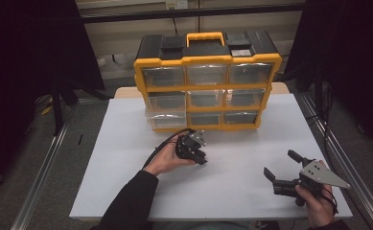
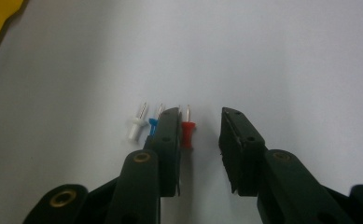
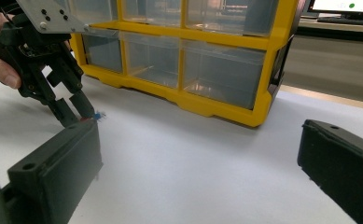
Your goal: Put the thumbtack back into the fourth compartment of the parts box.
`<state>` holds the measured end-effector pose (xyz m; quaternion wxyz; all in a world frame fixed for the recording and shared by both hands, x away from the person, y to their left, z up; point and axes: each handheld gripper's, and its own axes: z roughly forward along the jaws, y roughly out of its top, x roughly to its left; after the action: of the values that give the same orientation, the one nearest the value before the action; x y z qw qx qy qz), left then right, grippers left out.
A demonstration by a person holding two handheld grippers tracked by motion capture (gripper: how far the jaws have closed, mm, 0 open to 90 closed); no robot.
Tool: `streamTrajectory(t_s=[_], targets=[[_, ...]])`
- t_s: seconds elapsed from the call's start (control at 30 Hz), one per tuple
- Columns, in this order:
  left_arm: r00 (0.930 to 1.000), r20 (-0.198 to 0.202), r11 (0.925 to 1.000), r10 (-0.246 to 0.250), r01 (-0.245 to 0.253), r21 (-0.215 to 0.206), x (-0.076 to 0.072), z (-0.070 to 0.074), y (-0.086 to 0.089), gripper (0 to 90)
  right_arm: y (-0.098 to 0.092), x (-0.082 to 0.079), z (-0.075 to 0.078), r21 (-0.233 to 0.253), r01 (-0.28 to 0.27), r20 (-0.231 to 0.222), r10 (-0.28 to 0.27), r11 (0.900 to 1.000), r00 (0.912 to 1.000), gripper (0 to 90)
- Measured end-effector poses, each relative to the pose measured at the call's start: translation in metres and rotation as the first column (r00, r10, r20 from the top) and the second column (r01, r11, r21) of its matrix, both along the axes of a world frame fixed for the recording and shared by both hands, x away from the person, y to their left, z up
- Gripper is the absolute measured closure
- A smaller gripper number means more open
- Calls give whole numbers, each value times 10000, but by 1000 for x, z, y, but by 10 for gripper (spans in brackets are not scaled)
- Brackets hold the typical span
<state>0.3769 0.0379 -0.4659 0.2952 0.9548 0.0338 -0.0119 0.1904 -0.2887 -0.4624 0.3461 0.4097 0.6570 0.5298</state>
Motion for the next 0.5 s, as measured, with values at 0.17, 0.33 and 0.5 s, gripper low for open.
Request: streamTrajectory(t_s=[0.17,0.33,0.5], targets=[[9999,-135,10000,-5,4,-58,1,0,0,711,0,0,0,-10,-9,22,9,10000,10000,0],[9999,-144,10000,-33,34,59,1,1,-2,729,0,0,0,-22,-52,15,52,10000,10000,0],[9998,-205,9997,-39,44,230,2,2,-2,765,0,0,0,6,-58,9,58,10000,10000,0]])
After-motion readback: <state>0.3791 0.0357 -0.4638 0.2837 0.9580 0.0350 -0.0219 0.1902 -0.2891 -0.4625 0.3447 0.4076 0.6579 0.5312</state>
